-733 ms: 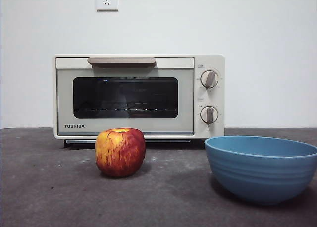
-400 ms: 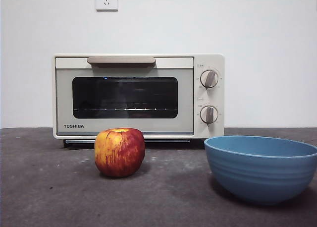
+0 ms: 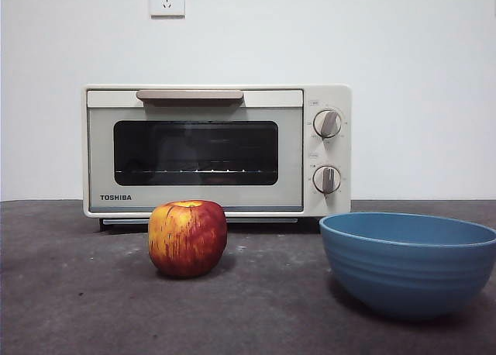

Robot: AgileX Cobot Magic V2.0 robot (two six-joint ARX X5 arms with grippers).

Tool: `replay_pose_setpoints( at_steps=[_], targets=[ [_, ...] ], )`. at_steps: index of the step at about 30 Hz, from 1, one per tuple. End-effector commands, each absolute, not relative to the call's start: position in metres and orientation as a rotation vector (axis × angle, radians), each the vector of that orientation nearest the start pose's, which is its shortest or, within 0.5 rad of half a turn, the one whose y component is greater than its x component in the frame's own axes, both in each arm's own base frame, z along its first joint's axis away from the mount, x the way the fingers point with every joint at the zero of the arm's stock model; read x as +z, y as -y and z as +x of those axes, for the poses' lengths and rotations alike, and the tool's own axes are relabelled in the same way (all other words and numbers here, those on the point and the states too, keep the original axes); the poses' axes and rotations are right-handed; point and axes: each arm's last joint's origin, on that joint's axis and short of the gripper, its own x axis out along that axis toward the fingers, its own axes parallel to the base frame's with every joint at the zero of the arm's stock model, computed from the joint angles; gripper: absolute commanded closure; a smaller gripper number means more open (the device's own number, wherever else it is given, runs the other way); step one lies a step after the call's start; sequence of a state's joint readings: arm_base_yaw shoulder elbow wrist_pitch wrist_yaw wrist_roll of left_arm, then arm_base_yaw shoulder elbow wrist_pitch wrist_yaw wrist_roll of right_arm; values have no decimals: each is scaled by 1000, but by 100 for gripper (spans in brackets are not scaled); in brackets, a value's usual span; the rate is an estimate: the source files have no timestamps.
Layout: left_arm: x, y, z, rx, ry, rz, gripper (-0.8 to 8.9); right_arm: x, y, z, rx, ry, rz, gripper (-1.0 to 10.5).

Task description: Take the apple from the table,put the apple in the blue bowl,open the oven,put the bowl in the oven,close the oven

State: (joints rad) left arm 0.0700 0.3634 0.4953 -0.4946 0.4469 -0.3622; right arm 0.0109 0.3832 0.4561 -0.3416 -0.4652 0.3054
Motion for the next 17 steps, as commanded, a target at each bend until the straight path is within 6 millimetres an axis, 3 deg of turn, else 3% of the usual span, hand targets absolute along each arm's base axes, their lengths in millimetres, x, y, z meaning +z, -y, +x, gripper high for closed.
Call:
replay_pose_setpoints(
  at_steps=[1, 10, 17],
  targets=[
    [274, 7, 100, -376, -444, -366, 806, 274, -20, 115, 538, -406, 267, 943],
    [301, 20, 102, -548, -589, -288, 806, 313, -52, 134, 802, -649, 40, 943],
    [307, 28, 99, -634, -640, -235, 806, 317, -75, 136, 887, -711, -61, 943]
  ],
)
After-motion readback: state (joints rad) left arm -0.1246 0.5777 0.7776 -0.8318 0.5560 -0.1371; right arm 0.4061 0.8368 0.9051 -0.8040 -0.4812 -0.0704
